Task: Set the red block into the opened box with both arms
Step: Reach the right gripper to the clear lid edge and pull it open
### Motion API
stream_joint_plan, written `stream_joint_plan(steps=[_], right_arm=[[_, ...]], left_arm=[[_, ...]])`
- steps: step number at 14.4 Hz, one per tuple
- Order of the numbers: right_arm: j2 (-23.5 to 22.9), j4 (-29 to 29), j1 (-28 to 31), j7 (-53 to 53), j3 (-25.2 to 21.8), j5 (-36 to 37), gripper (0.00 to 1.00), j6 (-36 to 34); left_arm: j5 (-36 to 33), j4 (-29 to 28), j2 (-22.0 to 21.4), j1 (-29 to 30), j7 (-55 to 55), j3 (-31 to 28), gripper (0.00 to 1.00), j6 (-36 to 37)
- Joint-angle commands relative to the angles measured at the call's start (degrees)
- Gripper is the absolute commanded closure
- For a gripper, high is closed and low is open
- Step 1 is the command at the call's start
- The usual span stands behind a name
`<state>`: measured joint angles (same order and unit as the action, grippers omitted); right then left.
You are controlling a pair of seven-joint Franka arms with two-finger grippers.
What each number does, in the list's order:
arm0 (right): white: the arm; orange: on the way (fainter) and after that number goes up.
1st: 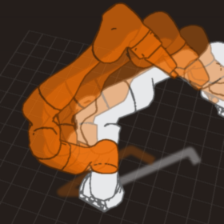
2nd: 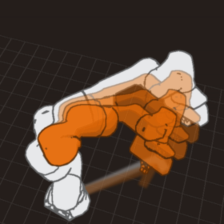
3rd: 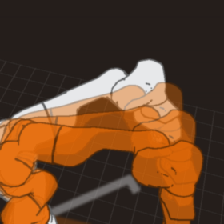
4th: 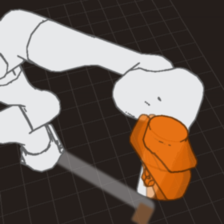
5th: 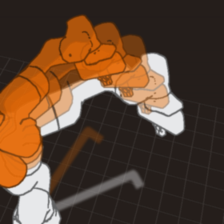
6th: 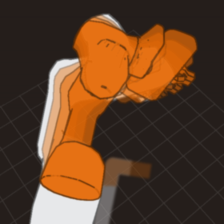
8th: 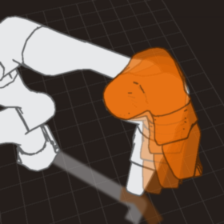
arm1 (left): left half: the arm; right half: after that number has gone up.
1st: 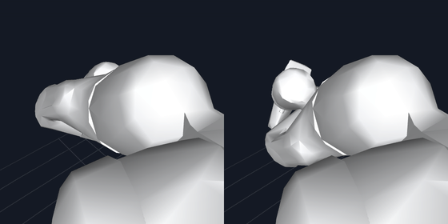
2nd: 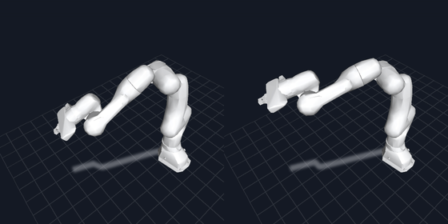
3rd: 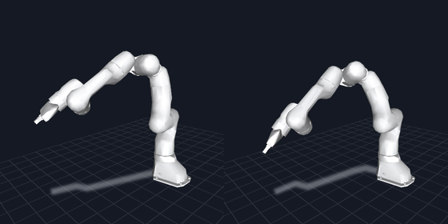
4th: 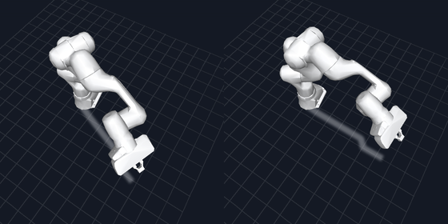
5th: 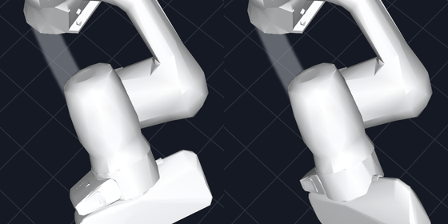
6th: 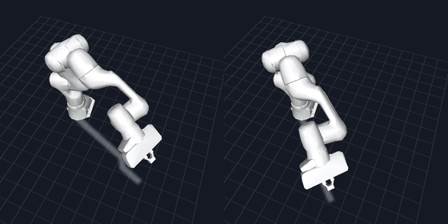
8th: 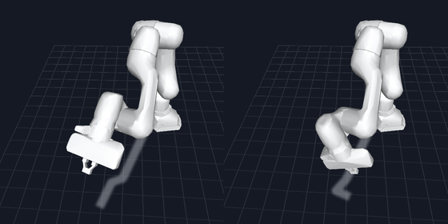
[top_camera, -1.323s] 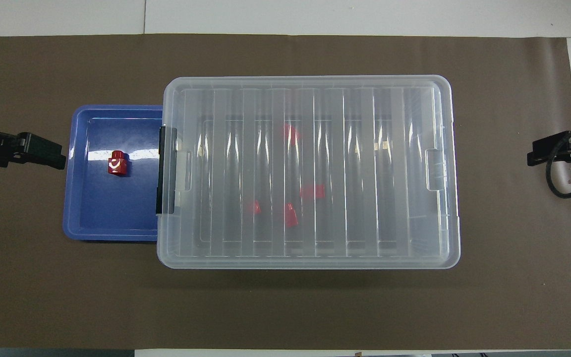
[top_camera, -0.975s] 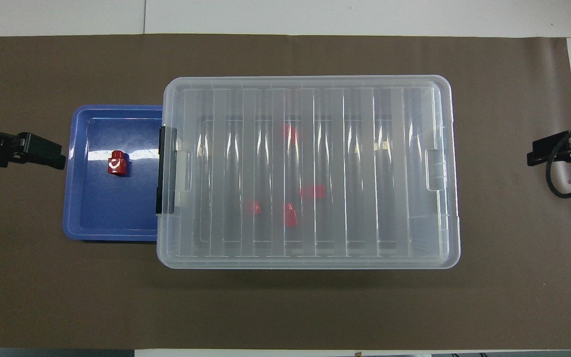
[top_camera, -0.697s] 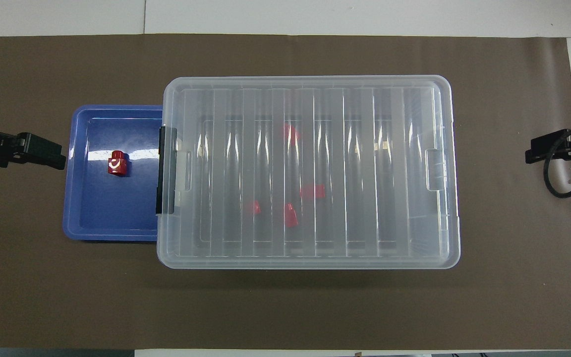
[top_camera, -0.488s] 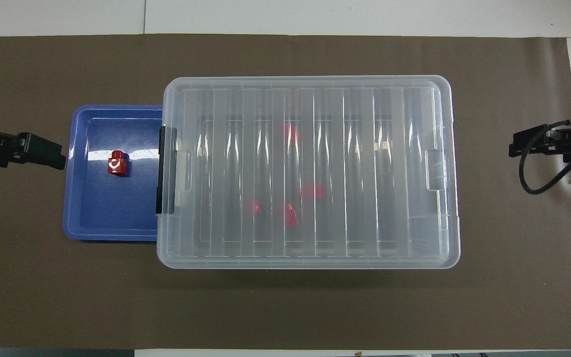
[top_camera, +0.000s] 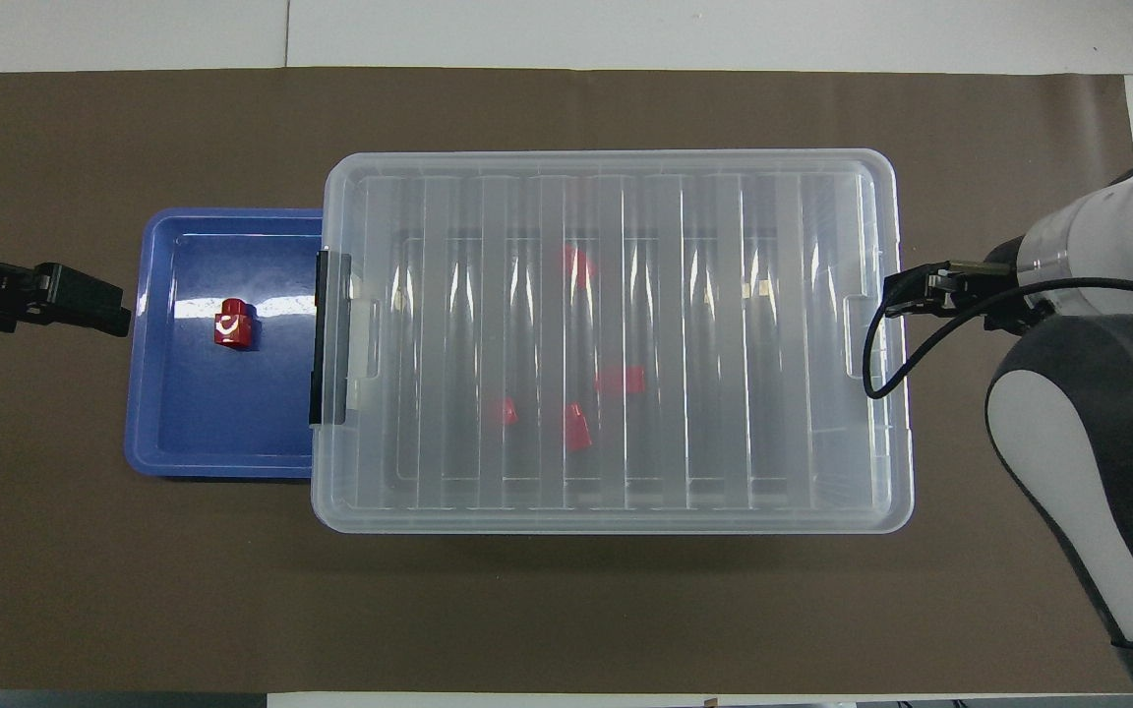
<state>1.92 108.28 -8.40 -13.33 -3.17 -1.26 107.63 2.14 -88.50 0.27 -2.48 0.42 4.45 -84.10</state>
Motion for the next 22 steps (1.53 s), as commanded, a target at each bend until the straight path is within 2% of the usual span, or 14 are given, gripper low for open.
stream_joint_plan(steps=[1,9,15,19,22], right_arm=[[0.5,5.0,0.6,0.0,0.1,-0.7,0.0,4.4],[1.0,9.8,1.8,4.4,0.0,-0.7,0.0,7.5],[1.1,10.3,5.7,11.0,0.0,-0.6,0.0,7.8],[0.9,10.1,9.0,17.0,-0.1,0.2,0.0,7.8],[0.8,10.0,11.1,20.5,-0.1,0.3,0.0,7.8]], left_arm=[[0.9,-1.0,-1.1,0.5,0.5,-0.1,0.0,0.6],[0.9,-1.0,-1.1,0.5,0.1,0.0,0.0,0.6],[0.9,-1.1,-1.1,0.0,-0.2,0.0,0.0,-0.1],[0.9,-6.4,-2.4,0.5,0.1,0.0,0.0,-8.7],[0.9,-11.1,-1.7,0.5,0.2,0.0,0.0,-16.0]])
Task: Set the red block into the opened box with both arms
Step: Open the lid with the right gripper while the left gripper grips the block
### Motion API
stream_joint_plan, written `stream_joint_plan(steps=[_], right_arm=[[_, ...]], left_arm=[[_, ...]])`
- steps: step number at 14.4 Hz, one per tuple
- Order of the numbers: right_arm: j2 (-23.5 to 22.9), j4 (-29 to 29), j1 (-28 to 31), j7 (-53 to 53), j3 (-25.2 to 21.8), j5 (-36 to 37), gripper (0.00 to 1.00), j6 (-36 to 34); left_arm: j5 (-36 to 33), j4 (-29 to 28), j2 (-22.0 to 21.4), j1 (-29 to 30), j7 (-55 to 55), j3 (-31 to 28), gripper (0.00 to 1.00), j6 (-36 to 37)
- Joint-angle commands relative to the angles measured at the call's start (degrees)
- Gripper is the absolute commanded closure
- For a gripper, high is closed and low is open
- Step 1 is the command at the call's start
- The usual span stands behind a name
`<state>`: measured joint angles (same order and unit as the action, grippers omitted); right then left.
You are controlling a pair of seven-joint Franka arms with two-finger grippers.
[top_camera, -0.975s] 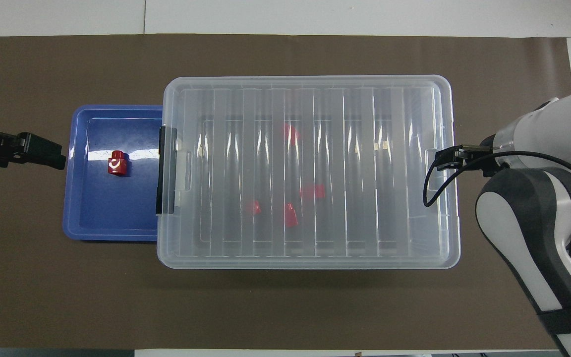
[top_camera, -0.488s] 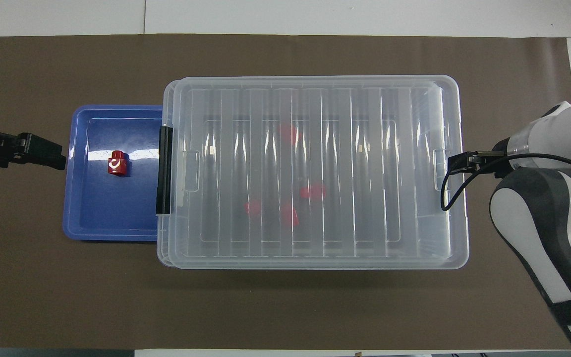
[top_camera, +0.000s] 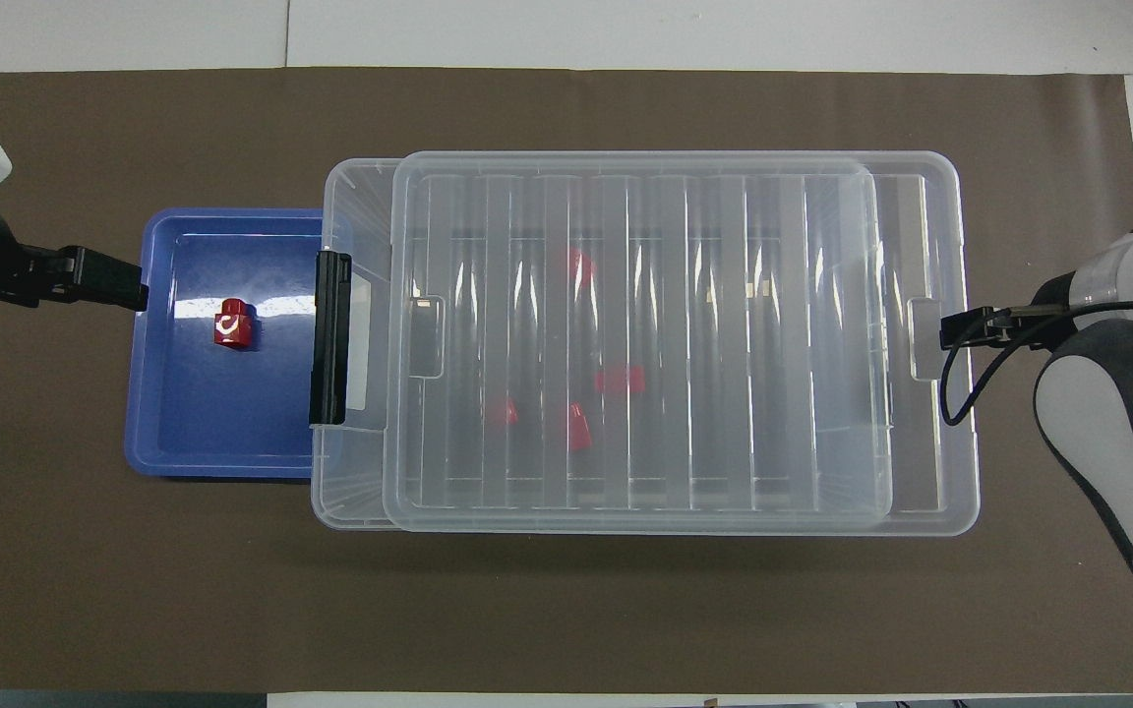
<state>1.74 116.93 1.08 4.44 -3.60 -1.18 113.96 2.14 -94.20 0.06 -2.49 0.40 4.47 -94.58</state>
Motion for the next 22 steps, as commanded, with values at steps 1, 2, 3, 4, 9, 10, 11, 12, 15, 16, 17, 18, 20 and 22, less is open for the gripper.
stream_joint_plan(steps=[1,2,3,4,9,10,11,12,15,16,17,18,20,22], right_arm=[[0.9,1.3,2.3,3.6,0.3,0.3,0.0,1.4],[0.9,1.1,3.0,4.8,0.3,0.3,0.0,1.4],[0.8,1.1,3.8,6.2,0.3,0.6,0.0,1.5],[0.7,1.0,5.0,7.8,0.3,0.8,0.0,1.8],[0.6,0.9,9.1,14.7,0.3,0.9,0.0,2.9],[0.6,1.0,9.9,15.6,0.3,0.9,0.0,3.7],[0.5,1.0,10.3,16.4,0.3,0.9,0.0,4.0],[0.5,1.0,10.8,17.0,0.3,0.9,0.0,4.1],[0.5,1.0,13.2,20.1,0.3,1.0,0.0,4.4],[0.5,0.9,13.9,21.1,0.3,1.4,0.0,4.5],[0.5,0.9,14.2,21.7,0.3,1.6,0.0,5.1],[0.5,0.9,14.6,22.2,0.3,1.7,0.0,5.5],[0.2,0.9,14.9,22.9,0.3,1.8,0.0,5.6],[0.2,0.8,15.8,23.9,0.3,2.4,0.0,5.7]], left_arm=[[0.9,-8.3,-1.6,0.6,0.3,0.0,0.0,-9.0],[0.9,-11.1,-1.6,1.1,0.4,0.0,0.0,-12.4],[0.9,-13.3,-1.0,1.3,0.5,0.0,0.0,-15.7],[0.9,-15.3,-0.2,1.3,0.6,0.0,0.0,-18.8],[0.9,-22.9,4.1,1.3,0.6,0.0,0.0,-32.4],[0.9,-23.0,5.1,1.3,0.7,0.0,0.0,-32.7],[0.9,-23.3,6.1,1.7,0.7,-0.1,0.0,-33.7],[0.9,-25.1,6.4,2.7,0.7,0.0,0.0,-36.2],[0.9,-29.4,7.5,2.7,0.6,0.0,0.0,-43.9],[0.9,-29.3,8.7,2.7,0.7,0.0,0.0,-45.2],[0.9,-29.3,9.3,3.0,0.8,0.0,0.0,-46.3],[0.9,-29.3,10.4,3.5,1.0,0.0,0.0,-47.5],[0.9,-29.3,13.5,2.6,0.4,0.0,0.0,-51.2],[0.9,-29.2,14.4,1.7,0.2,0.0,0.0,-51.1]])
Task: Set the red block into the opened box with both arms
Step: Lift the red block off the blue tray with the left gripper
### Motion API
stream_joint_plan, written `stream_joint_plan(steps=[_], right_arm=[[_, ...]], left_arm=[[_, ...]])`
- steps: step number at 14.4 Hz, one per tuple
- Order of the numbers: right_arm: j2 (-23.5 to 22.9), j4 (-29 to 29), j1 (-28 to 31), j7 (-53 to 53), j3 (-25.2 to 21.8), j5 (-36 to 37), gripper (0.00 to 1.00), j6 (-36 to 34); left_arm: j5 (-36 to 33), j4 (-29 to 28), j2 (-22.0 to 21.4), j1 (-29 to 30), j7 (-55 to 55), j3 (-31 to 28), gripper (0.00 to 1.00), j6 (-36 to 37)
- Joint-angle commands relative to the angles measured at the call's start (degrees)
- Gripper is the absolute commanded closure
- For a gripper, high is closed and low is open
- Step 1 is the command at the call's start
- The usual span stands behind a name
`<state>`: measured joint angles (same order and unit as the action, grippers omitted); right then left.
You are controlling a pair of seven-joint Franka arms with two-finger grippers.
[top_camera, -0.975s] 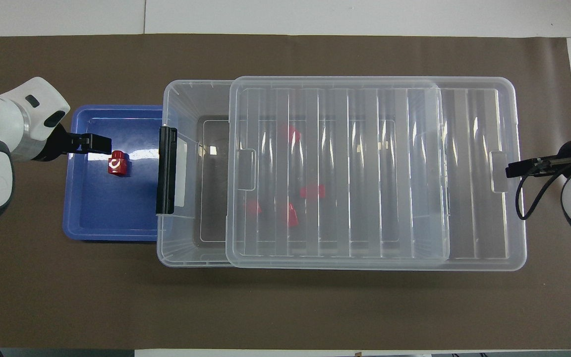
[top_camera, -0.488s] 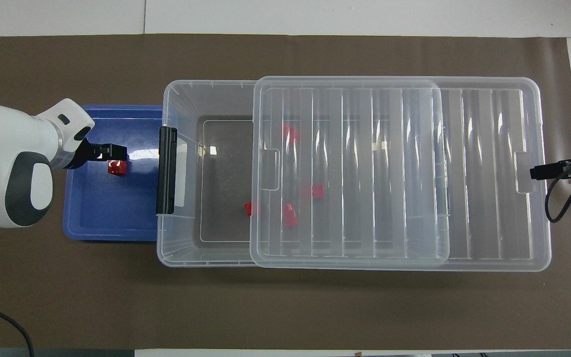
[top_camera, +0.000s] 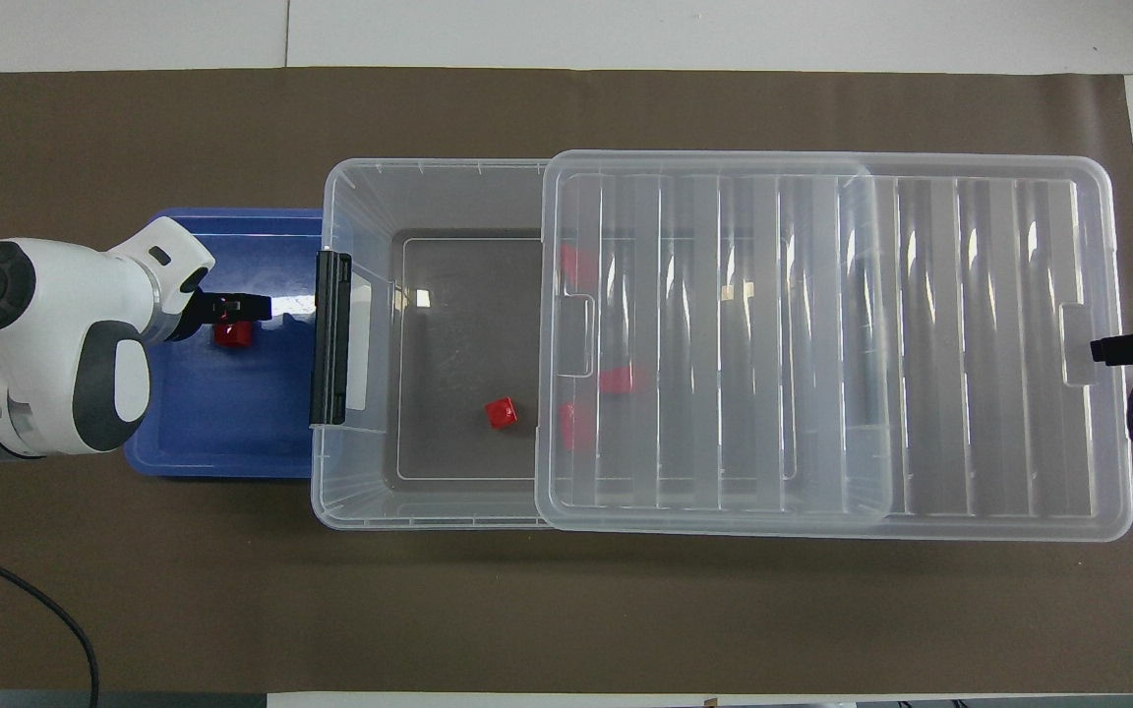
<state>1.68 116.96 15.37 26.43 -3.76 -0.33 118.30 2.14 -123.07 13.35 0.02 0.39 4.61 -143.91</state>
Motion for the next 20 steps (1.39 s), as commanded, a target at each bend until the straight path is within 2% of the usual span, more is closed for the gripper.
stream_joint_plan(steps=[1,2,3,4,6,8,11,13,16,18,20], right_arm=[[0.3,0.6,1.8,2.4,0.4,1.7,0.0,1.4],[0.3,0.6,1.9,2.7,0.4,1.7,0.0,1.4],[0.3,0.6,2.0,2.8,0.4,1.7,0.0,1.4],[0.2,0.6,2.4,2.8,0.4,1.7,0.0,1.4],[0.3,0.6,2.6,3.2,0.4,1.7,0.0,1.3],[-0.1,-0.7,1.9,3.0,0.5,1.7,0.0,0.2],[-2.9,-9.5,-1.4,0.4,0.7,1.0,0.0,-9.0],[-2.7,-14.1,-4.0,-5.1,0.8,1.1,0.0,-14.6],[-1.2,-19.1,-9.0,-12.4,0.8,1.2,0.0,-22.6],[-0.1,-21.4,-12.3,-16.3,0.9,1.0,0.0,-26.4],[1.0,-20.8,-13.0,-19.7,1.4,0.8,0.0,-27.3]], left_arm=[[0.9,-0.3,0.9,-0.7,0.3,-0.1,0.12,-0.9],[0.9,-0.3,0.8,-0.9,0.1,-0.1,0.49,0.1],[0.9,-0.3,0.5,-0.6,0.1,-0.1,0.93,1.7],[0.9,-0.2,-0.8,-0.3,0.4,-0.2,1.0,4.3],[0.9,0.2,-3.0,0.9,0.7,-0.1,1.0,9.6],[0.9,1.0,-3.9,0.9,0.6,-0.1,1.0,11.1],[0.9,2.0,-7.4,0.9,0.1,-0.1,1.0,14.2],[0.9,6.1,-9.4,0.3,0.0,0.0,1.0,20.9],[0.9,15.3,-10.6,-1.8,-3.0,0.4,1.0,32.2],[0.7,18.0,-11.4,-4.7,-6.7,0.4,1.0,34.4],[-0.6,19.3,-11.6,-9.1,-13.1,0.5,1.0,34.4]])
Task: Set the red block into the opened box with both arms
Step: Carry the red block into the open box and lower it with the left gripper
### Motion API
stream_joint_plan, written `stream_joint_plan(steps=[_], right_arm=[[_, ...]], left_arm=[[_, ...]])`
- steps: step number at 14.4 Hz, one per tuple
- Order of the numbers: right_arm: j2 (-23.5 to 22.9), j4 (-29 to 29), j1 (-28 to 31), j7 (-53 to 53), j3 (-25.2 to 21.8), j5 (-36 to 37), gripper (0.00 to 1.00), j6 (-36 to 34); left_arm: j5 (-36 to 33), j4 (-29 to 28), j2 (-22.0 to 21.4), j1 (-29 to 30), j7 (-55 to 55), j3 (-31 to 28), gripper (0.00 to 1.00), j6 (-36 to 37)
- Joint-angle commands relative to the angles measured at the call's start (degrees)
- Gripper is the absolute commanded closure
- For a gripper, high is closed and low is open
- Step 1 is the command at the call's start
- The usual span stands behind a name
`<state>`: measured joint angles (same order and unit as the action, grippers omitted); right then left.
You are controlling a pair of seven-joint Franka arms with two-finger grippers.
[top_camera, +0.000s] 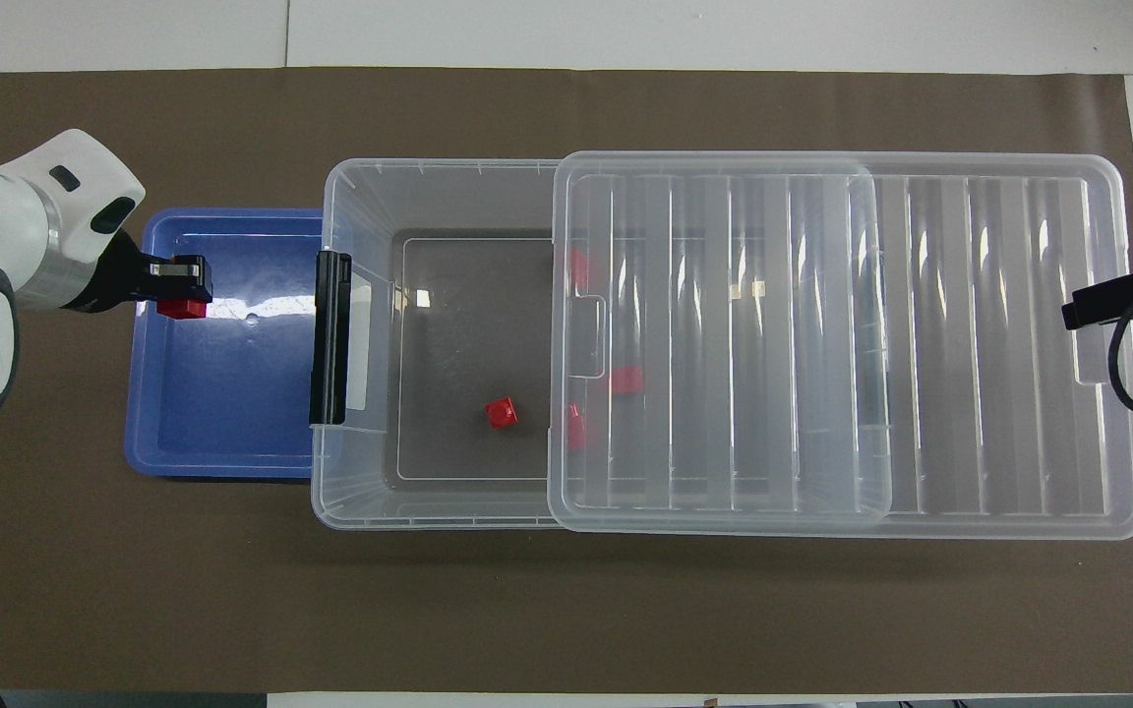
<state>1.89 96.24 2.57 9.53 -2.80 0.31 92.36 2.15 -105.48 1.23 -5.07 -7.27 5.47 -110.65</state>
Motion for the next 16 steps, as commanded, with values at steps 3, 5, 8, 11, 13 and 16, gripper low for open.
stream_joint_plan(steps=[3,5,8,11,13,16], right_arm=[[1.4,-0.2,-0.1,-8.3,3.3,0.1,0.0,-3.3],[1.4,0.0,-0.2,-8.9,4.0,0.0,0.0,-3.2],[1.9,1.1,-0.1,-8.9,4.1,0.0,0.0,-0.8],[1.7,1.4,0.1,-8.9,4.2,-0.6,0.0,0.4],[1.4,1.0,0.1,-9.0,4.1,-0.5,0.0,0.1],[1.6,1.2,0.1,-8.9,4.1,-0.5,0.0,-0.4]], left_arm=[[-2.9,2.1,0.9,-10.9,-14.1,-0.1,1.0,-1.1],[-4.7,1.9,1.9,-15.7,-21.1,0.0,1.0,-2.4],[-5.7,1.1,6.4,-19.8,-27.7,0.1,1.0,-8.9],[-5.8,-0.9,9.5,-20.9,-30.1,0.1,1.0,-14.6],[-5.8,-3.1,11.2,-20.9,-30.1,0.1,1.0,-18.9],[-6.2,-3.2,15.3,-21.4,-30.2,0.0,1.0,-22.1]])
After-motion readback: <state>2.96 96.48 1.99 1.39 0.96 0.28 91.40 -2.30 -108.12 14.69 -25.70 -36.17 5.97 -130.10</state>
